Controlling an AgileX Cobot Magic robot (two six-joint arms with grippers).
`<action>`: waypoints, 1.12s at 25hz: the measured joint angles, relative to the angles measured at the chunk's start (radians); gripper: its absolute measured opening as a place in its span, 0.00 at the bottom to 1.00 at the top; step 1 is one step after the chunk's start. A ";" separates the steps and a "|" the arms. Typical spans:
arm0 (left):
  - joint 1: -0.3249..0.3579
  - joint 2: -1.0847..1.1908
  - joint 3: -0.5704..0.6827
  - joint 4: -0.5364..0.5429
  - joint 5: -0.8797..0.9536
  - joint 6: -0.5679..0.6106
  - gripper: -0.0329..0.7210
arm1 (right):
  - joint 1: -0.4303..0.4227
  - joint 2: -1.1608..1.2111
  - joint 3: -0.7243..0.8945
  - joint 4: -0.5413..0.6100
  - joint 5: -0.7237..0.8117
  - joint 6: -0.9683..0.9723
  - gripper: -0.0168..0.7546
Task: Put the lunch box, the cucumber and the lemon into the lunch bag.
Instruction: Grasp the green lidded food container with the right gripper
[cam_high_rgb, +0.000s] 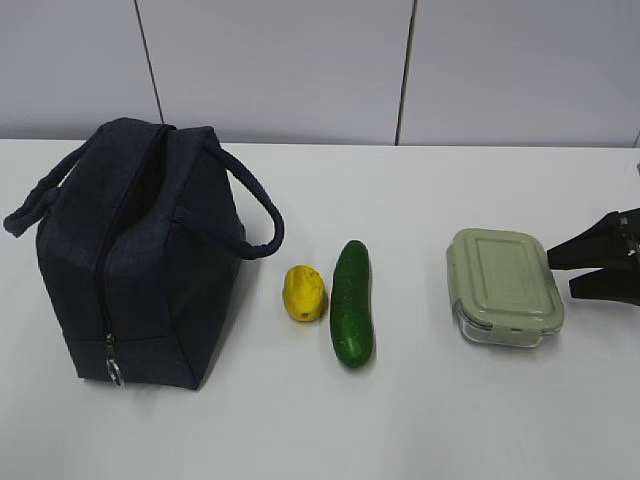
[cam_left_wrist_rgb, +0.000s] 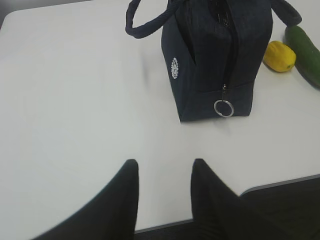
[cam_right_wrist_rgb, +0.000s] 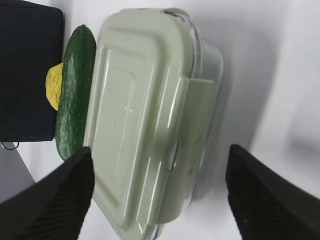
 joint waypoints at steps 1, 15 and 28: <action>0.000 0.000 0.000 0.000 0.000 0.000 0.36 | 0.000 0.012 -0.008 0.004 0.000 0.000 0.82; 0.000 0.000 0.000 0.000 0.000 0.000 0.36 | 0.000 0.086 -0.035 0.073 0.000 -0.046 0.82; 0.000 0.000 0.000 0.000 0.000 0.000 0.36 | 0.076 0.102 -0.035 0.086 -0.004 -0.076 0.82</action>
